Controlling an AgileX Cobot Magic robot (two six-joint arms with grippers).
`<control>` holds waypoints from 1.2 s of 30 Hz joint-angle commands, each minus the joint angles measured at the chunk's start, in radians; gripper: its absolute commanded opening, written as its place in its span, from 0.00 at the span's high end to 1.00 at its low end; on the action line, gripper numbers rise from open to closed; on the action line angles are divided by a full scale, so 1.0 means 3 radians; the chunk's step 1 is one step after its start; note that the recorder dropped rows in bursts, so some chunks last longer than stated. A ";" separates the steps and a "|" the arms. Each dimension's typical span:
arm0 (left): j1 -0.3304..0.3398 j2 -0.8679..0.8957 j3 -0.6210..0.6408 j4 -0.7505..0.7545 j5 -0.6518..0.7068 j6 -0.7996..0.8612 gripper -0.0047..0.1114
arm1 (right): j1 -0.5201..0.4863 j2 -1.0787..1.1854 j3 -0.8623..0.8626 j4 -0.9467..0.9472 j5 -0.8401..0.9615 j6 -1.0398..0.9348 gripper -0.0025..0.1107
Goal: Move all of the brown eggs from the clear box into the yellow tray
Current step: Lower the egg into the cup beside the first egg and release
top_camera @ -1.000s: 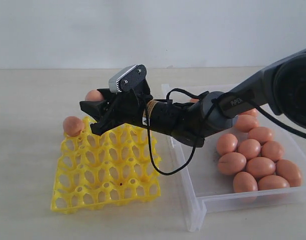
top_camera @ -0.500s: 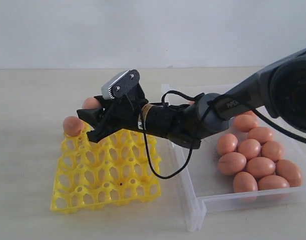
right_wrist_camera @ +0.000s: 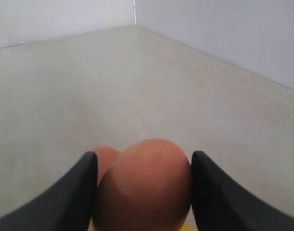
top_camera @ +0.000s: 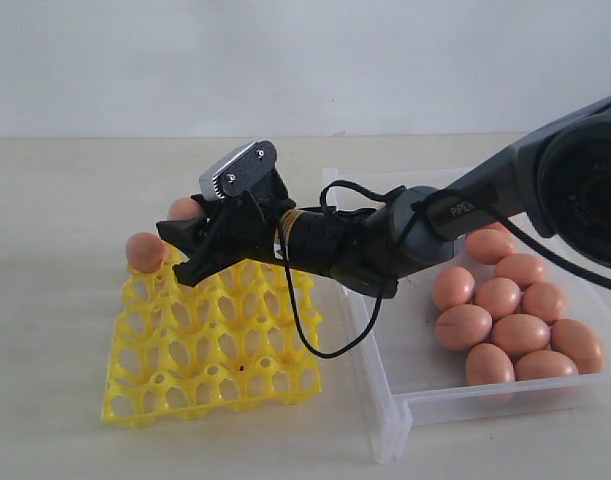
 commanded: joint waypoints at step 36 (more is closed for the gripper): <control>-0.0006 -0.0008 0.0011 -0.0029 -0.0005 -0.0030 0.93 | 0.0096 0.0270 -0.0313 -0.0006 0.0386 0.0351 0.50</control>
